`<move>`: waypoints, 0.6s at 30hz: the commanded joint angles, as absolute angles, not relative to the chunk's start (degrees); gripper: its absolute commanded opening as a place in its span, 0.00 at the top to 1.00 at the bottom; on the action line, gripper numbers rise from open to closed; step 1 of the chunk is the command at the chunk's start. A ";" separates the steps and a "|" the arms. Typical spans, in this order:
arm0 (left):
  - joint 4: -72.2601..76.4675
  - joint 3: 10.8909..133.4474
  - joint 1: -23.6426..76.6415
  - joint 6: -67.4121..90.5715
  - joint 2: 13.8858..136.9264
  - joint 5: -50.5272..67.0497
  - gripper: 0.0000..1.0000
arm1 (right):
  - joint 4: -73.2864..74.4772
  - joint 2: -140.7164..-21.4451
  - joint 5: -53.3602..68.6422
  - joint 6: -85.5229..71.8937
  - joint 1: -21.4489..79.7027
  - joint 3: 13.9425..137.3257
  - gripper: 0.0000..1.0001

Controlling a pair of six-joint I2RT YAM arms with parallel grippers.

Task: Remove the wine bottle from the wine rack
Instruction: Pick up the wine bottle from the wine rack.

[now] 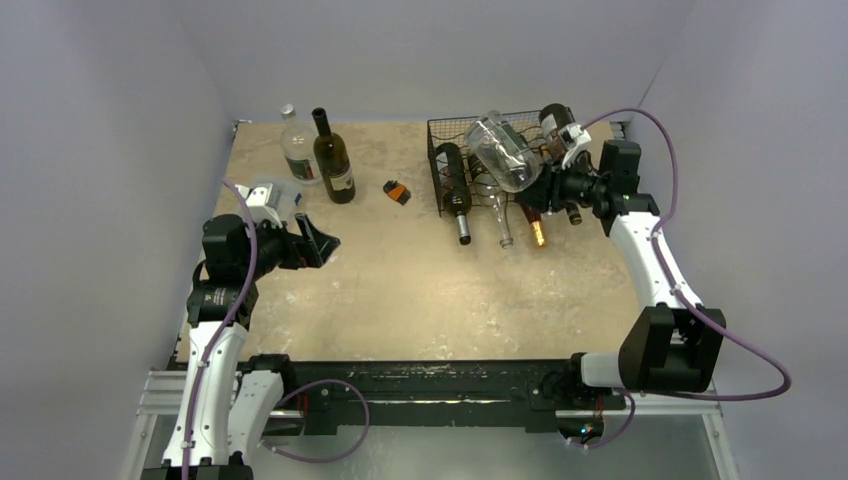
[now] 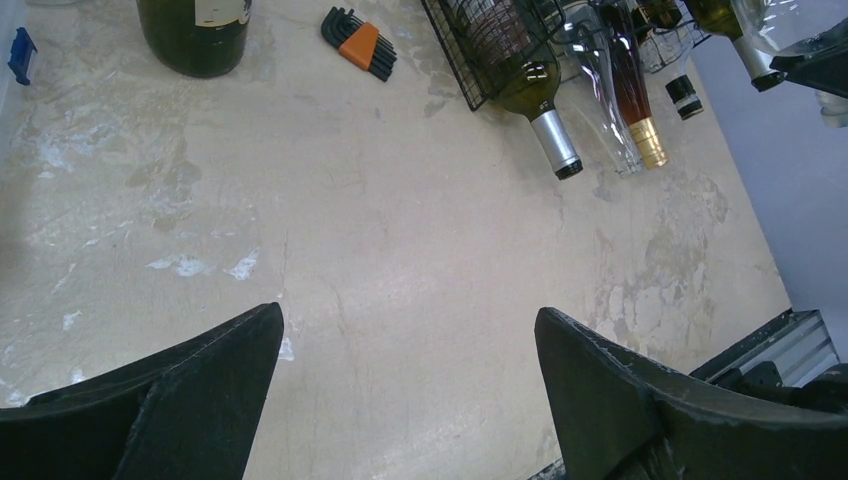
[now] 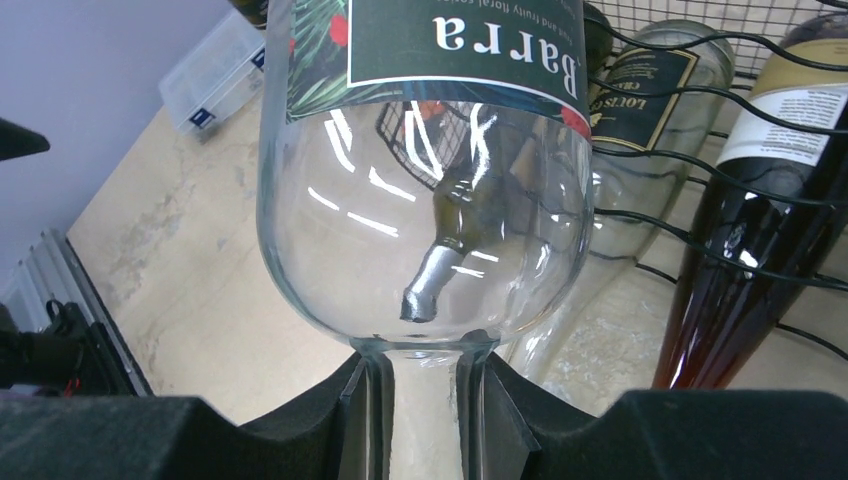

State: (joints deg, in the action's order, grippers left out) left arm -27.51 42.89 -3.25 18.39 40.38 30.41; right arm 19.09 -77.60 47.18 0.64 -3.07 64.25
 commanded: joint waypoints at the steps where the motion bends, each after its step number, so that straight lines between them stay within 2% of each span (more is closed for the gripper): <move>1: -25.80 43.51 -3.43 17.97 40.25 31.90 0.03 | 11.93 -73.11 57.39 7.01 -3.34 67.19 1.00; 18: -25.03 43.51 -3.43 19.23 40.37 32.89 0.00 | 31.53 -72.75 61.53 27.04 -3.34 71.10 1.00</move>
